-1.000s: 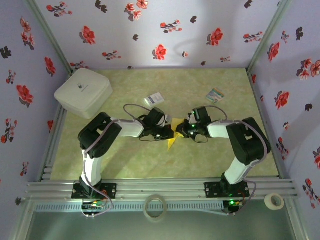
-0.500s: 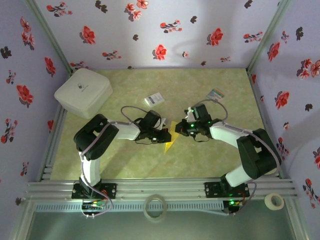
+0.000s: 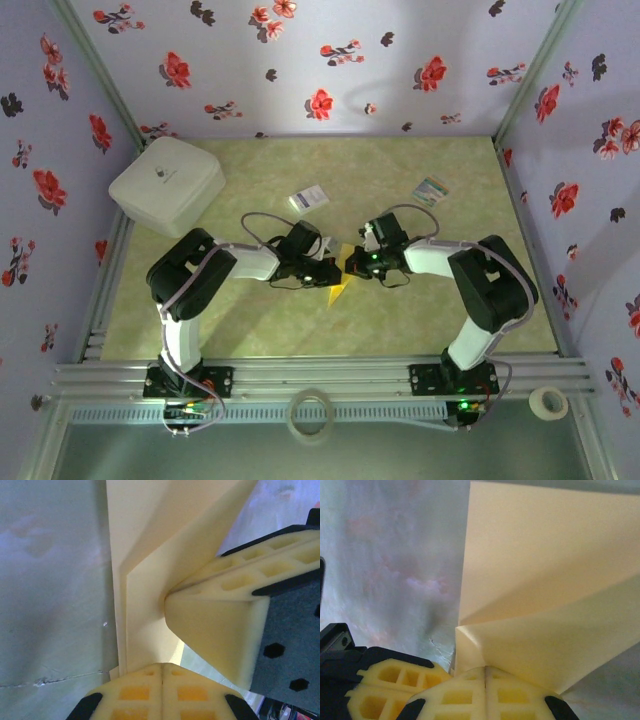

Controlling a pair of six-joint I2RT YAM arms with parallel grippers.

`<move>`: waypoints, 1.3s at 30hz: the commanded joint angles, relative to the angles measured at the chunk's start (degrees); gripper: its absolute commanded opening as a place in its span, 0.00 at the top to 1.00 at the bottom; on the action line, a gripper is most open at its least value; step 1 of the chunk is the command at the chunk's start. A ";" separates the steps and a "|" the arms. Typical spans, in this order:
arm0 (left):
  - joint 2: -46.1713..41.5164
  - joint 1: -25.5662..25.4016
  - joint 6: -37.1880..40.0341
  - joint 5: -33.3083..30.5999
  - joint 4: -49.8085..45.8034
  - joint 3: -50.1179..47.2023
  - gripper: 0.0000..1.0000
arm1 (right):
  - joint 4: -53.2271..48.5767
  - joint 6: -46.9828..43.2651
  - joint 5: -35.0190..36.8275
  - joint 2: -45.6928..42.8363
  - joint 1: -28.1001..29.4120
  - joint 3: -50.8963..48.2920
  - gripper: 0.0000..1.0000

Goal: Fold a paper plane with a square sheet of paper (pick it up from the middle)
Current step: Fold the wing for the fifth time at the center of the table.

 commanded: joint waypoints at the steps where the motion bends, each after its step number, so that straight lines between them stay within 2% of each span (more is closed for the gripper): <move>1: 1.52 -0.08 0.39 -1.62 -10.03 -3.70 1.00 | 3.19 0.68 -0.59 1.21 -1.54 -0.87 0.95; 7: 2.81 -0.09 1.06 -2.20 -11.40 -3.90 1.00 | 4.62 1.73 -0.37 3.43 -5.12 -1.66 0.95; 17: 3.63 -0.15 1.04 -2.85 -11.17 -5.64 1.00 | 0.50 0.33 0.41 5.90 -9.65 3.92 0.95; 24: 3.90 -0.22 0.59 -3.20 -10.29 -5.97 1.00 | 4.34 3.18 -2.30 6.64 -13.39 4.26 0.94; 30: 3.77 -0.25 0.50 -3.24 -9.87 -6.55 1.00 | -0.63 2.15 1.70 7.24 -15.78 6.81 0.94; 36: 3.27 -0.25 0.39 -3.31 -9.85 -6.44 1.00 | -5.18 1.63 2.93 4.25 -16.68 9.20 0.94; 39: 2.71 -0.25 0.31 -3.47 -10.03 -6.19 1.00 | -3.70 2.83 2.38 -0.24 -16.49 7.59 0.92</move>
